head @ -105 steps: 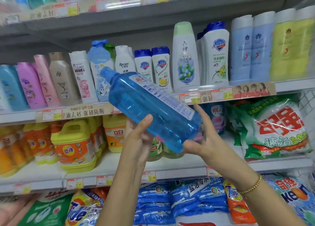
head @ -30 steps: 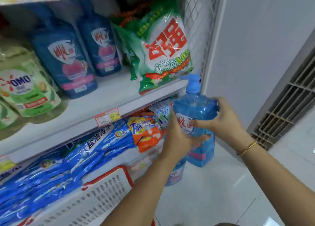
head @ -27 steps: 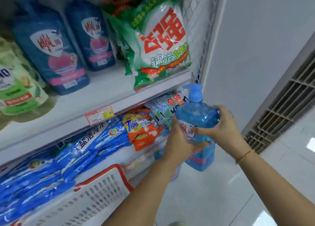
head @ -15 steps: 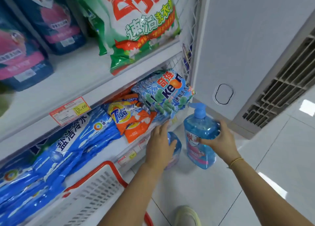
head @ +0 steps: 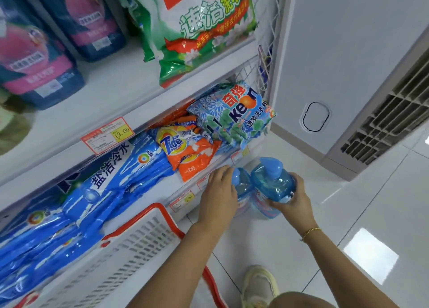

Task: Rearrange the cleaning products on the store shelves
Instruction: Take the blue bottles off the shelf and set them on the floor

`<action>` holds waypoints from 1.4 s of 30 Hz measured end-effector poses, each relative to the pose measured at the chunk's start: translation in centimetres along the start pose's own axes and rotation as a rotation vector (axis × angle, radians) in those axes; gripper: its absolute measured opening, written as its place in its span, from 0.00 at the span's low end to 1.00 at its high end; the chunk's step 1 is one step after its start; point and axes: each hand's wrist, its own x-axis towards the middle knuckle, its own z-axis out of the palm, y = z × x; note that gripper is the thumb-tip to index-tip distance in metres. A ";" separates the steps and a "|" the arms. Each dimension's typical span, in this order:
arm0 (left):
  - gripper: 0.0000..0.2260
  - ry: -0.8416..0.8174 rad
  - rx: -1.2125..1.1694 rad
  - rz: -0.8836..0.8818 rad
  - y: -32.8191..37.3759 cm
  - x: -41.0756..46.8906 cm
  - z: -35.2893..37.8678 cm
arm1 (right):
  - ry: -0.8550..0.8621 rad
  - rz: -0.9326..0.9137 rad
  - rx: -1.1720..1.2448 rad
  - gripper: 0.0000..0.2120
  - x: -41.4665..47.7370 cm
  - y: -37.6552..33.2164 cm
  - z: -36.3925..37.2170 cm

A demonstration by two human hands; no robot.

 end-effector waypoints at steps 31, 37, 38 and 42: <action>0.30 0.700 0.523 0.010 -12.5 6.8 -28.7 | -0.430 -0.369 0.227 0.32 12.5 -41.5 23.4; 0.36 0.860 0.277 -0.051 -13.1 6.8 -28.0 | -0.480 -0.272 0.416 0.44 15.3 -42.3 25.3; 0.38 0.868 0.250 -0.069 -13.3 6.8 -27.8 | -0.471 -0.258 0.388 0.44 15.7 -42.0 25.3; 0.41 0.867 0.224 -0.101 -13.7 7.0 -27.4 | -0.448 -0.337 0.119 0.33 14.8 -41.6 24.0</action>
